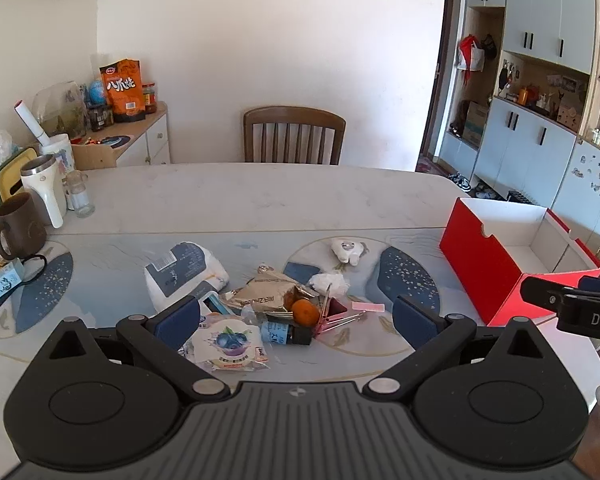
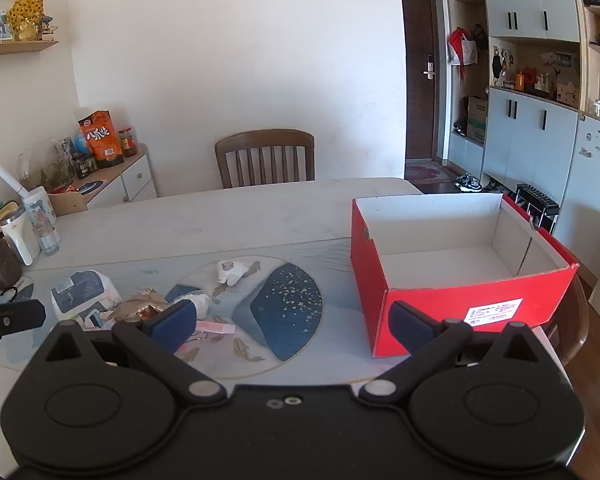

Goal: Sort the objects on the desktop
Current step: 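Move both grippers toward the cluttered items on the table, then grasp the blueberry bread bag with left gripper while right gripper grasps pink binder clip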

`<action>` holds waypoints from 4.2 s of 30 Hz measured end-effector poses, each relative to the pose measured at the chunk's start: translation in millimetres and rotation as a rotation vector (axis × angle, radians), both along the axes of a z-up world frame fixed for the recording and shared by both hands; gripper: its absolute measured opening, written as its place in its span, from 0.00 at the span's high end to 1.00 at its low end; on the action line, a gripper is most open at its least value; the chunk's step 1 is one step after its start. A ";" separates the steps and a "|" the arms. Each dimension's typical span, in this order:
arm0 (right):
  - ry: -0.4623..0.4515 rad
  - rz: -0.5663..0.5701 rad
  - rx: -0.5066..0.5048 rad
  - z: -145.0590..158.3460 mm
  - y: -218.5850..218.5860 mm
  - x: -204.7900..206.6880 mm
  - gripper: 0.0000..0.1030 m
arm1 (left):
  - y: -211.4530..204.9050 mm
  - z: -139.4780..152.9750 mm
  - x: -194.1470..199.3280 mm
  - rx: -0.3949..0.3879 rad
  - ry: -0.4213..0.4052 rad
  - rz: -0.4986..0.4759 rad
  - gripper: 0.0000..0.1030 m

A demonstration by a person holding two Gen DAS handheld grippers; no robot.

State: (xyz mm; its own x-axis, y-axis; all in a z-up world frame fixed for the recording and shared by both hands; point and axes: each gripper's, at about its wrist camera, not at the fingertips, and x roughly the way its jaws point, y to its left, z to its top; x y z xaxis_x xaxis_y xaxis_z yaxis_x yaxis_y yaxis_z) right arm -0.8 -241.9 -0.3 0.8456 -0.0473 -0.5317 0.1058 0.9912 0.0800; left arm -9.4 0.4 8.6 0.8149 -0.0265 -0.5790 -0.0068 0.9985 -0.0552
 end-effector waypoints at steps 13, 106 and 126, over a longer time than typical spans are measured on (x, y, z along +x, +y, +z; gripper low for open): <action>-0.017 0.026 0.003 0.4 2.1 -3.6 0.00 | 5.6 2.7 1.2 0.035 0.001 0.056 0.00; 0.341 0.346 -0.178 -114.6 129.2 158.1 0.74 | 68.0 -140.2 108.9 0.053 0.287 -0.161 0.34; 0.316 0.313 -0.052 -97.6 110.7 151.4 0.93 | 73.3 -124.4 101.7 -0.015 0.278 -0.207 0.44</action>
State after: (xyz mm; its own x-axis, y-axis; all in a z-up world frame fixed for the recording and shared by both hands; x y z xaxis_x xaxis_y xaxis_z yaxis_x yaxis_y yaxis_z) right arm 150.7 -131.2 -97.9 0.6198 0.1518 -0.7699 -0.1887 0.9812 0.0416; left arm 92.3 73.7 -115.8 0.6028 -0.1845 -0.7763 0.1789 0.9794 -0.0938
